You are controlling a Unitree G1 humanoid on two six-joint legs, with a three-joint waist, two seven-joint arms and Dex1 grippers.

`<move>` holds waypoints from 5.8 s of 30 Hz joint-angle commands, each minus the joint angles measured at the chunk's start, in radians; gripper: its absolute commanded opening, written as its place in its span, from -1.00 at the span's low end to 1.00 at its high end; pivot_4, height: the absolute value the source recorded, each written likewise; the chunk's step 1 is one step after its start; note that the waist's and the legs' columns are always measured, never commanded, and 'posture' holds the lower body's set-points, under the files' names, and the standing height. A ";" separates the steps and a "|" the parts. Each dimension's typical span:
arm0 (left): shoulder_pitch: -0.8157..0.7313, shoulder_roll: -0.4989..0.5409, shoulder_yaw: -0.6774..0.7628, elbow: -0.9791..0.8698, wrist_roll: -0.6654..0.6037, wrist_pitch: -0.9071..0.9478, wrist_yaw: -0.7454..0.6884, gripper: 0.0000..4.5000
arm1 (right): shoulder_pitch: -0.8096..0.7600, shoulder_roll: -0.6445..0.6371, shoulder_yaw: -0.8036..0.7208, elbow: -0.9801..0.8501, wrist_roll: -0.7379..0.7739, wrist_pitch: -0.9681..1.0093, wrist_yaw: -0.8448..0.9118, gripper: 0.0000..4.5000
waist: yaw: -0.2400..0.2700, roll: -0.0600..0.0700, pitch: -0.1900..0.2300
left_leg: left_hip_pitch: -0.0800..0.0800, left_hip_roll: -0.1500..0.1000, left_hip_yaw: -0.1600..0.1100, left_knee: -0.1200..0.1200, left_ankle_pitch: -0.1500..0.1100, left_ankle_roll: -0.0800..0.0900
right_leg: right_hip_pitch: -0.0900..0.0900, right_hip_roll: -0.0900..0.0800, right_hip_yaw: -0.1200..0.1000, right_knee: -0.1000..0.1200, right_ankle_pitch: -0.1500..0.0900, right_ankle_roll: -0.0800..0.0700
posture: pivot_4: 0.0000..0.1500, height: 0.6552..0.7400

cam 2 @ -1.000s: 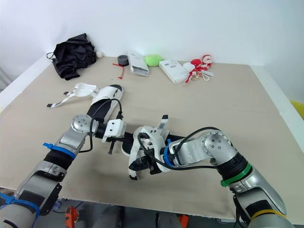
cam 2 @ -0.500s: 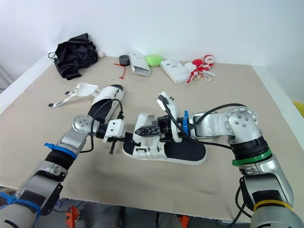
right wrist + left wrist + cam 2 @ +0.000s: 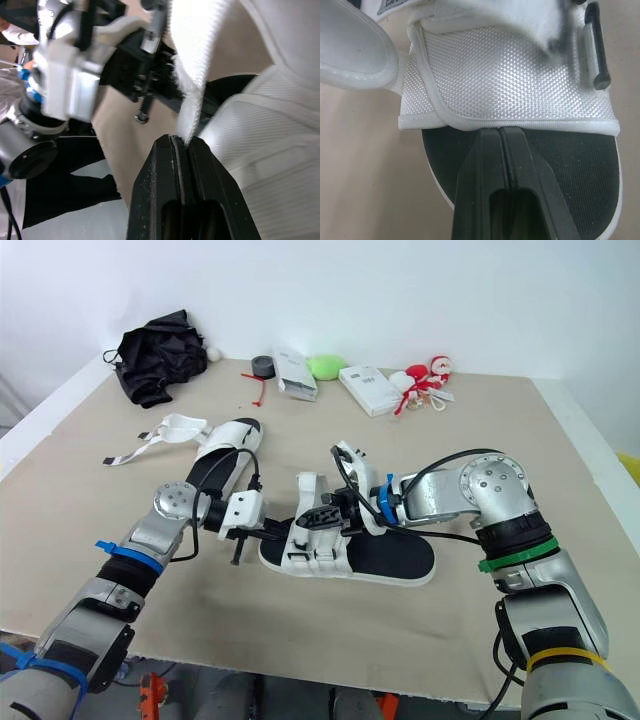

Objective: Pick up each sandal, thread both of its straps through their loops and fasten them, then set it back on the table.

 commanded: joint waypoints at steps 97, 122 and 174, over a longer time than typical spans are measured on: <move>0.110 -0.009 -0.115 0.034 0.059 0.084 -0.021 -1.00 | 0.095 0.210 -0.279 -0.370 -0.516 0.223 0.229 0.42 | 0.000 0.002 -0.002 | 0.000 -0.001 0.000 0.000 -0.001 0.002 | 0.001 0.000 0.000 0.000 -0.001 0.002 | 1.00 0.82; 0.093 -0.020 -0.113 0.061 0.062 0.073 -0.016 -1.00 | 0.133 0.215 -0.189 -0.568 -0.602 0.236 0.229 0.42 | 0.000 0.002 -0.002 | 0.000 -0.002 -0.001 0.001 -0.001 0.002 | 0.002 -0.001 -0.001 0.000 -0.001 0.002 | 1.00 0.82; 0.114 -0.013 -0.115 0.048 0.061 0.072 -0.011 -1.00 | 0.144 0.183 -0.277 -0.205 -0.212 0.211 0.043 -0.99 | 0.000 0.002 -0.002 | 0.001 -0.002 -0.002 0.001 -0.001 0.002 | 0.002 -0.002 -0.001 0.000 -0.001 0.002 | 1.00 0.82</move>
